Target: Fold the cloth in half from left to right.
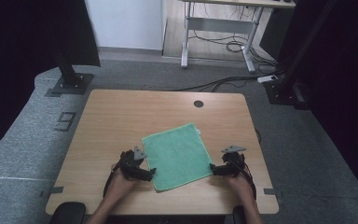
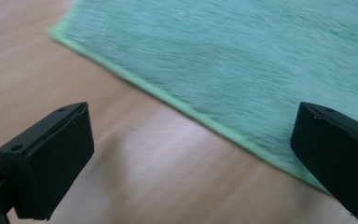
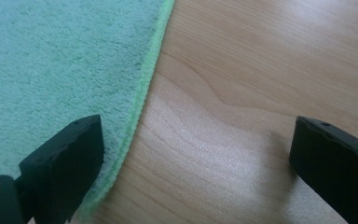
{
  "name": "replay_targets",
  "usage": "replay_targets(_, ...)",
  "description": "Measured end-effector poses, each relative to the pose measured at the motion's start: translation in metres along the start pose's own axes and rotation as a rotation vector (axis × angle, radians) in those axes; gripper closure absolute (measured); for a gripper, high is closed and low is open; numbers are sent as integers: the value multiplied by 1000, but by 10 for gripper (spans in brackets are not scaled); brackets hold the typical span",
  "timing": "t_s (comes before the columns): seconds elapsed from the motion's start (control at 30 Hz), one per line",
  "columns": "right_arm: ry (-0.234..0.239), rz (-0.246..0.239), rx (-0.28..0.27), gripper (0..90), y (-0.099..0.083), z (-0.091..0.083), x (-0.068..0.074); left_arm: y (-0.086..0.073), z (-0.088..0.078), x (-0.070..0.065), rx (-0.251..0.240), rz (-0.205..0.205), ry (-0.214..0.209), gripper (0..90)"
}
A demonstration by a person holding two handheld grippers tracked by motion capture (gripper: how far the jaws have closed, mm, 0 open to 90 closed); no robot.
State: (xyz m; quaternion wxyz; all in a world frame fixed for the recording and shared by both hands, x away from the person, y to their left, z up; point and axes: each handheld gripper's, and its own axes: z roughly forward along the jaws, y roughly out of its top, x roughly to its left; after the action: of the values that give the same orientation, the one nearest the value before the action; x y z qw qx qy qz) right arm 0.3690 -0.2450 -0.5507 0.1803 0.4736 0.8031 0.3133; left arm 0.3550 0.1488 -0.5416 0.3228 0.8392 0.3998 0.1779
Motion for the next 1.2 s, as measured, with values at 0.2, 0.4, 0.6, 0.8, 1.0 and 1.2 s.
replay_targets(0.2, 1, 6, -31, 0, -5, 1, -3, 5, -1, 25, -10, -61, 3, 0)
replay_targets(0.4, 0, 9, -61, 0, -9, 1, -2, 13, 4, 39, -14, -77, 13, 1)
replay_targets(0.6, 0, 11, -61, 0, -9, 1, -2, 29, 14, 55, -25, -90, 24, 1)
replay_targets(0.8, 0, 11, -61, 0, -9, 1, -2, 46, 24, 73, -29, -116, 57, 3)
replay_targets(1.0, -1, 12, -61, 0, -9, 1, -2, 54, 38, 84, -27, -146, 75, 5)
replay_targets(1.2, -1, 12, -61, 0, -9, 1, -2, 52, 52, 88, 0, -169, 88, 7)
